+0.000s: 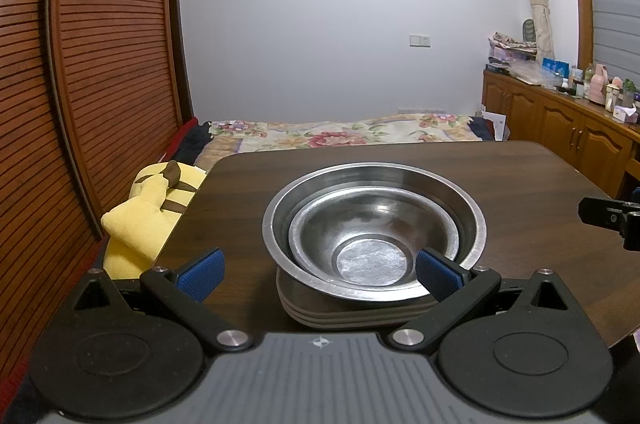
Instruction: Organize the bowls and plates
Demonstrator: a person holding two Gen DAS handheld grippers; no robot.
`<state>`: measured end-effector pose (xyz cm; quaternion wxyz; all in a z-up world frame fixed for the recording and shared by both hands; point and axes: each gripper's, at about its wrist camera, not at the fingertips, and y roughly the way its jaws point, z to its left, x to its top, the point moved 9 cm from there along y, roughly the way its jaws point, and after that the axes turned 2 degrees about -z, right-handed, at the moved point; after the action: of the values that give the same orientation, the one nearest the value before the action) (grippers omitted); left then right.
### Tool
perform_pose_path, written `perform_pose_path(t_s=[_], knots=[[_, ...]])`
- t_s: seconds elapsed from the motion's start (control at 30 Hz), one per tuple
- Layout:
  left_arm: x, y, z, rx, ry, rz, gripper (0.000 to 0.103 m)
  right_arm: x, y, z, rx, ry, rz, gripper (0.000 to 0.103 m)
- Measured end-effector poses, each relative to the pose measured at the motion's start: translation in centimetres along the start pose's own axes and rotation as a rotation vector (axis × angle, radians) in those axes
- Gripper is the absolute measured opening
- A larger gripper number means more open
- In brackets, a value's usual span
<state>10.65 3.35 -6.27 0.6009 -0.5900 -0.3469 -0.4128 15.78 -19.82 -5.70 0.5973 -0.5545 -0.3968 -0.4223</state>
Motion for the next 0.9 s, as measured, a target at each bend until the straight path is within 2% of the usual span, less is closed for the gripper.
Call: perform_pose_path(t_s=[0.9], knots=[[-0.01, 0.01, 0.04, 0.000, -0.001, -0.002, 0.103, -0.25, -0.04, -0.08, 0.001, 0.006, 0.003, 0.103]])
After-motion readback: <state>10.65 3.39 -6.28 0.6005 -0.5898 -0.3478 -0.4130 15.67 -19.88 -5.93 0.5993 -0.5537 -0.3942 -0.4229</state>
